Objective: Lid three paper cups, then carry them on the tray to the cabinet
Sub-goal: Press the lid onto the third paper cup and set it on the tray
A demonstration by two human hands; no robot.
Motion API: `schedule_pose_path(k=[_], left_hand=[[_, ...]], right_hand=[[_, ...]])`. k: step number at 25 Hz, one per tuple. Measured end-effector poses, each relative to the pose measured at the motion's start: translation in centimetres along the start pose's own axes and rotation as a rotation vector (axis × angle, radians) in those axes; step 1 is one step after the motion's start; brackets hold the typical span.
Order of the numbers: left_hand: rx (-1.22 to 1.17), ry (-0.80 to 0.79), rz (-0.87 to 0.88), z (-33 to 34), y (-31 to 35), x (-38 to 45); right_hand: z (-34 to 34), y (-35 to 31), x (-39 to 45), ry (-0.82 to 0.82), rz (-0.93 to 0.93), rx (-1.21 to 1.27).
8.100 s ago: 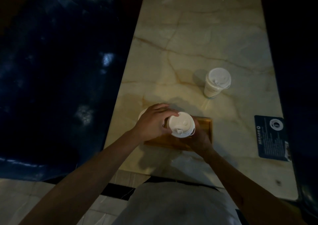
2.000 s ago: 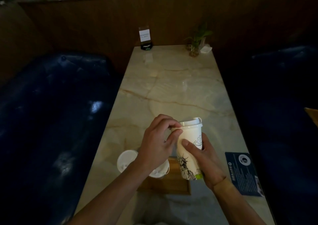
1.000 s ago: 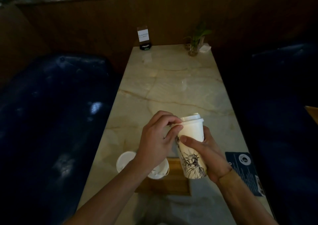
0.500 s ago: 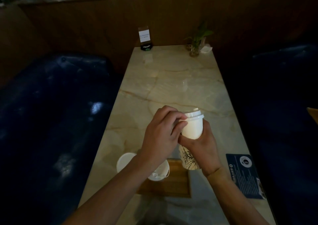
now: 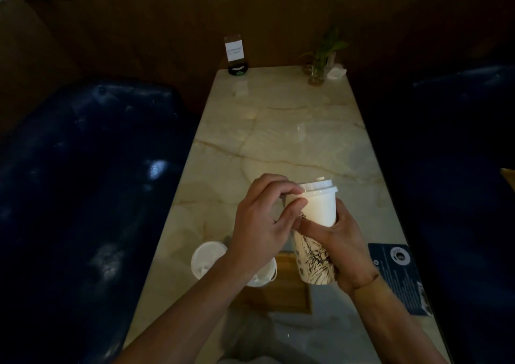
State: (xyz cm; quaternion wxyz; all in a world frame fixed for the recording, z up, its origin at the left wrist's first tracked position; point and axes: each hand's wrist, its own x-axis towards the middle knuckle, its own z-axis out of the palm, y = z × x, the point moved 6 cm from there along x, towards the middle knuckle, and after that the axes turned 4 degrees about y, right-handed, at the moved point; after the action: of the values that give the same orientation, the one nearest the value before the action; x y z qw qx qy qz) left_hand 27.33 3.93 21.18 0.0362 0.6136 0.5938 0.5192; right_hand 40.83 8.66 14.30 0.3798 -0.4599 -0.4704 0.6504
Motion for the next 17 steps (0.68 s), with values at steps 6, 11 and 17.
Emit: schedule_pose_path(k=[6, 11, 17], left_hand=[[-0.024, -0.034, -0.035, -0.2, -0.9, -0.1], [0.047, -0.049, -0.026, 0.4, -0.6, 0.2], [0.129, -0.041, 0.03, 1.0, 0.5, 0.7]], right_hand=[[0.4, 1.3, 0.0, -0.099, 0.134, 0.081], [0.6, 0.8, 1.3, 0.006, 0.003, -0.105], [0.3, 0.4, 0.9, 0.179, -0.161, -0.334]])
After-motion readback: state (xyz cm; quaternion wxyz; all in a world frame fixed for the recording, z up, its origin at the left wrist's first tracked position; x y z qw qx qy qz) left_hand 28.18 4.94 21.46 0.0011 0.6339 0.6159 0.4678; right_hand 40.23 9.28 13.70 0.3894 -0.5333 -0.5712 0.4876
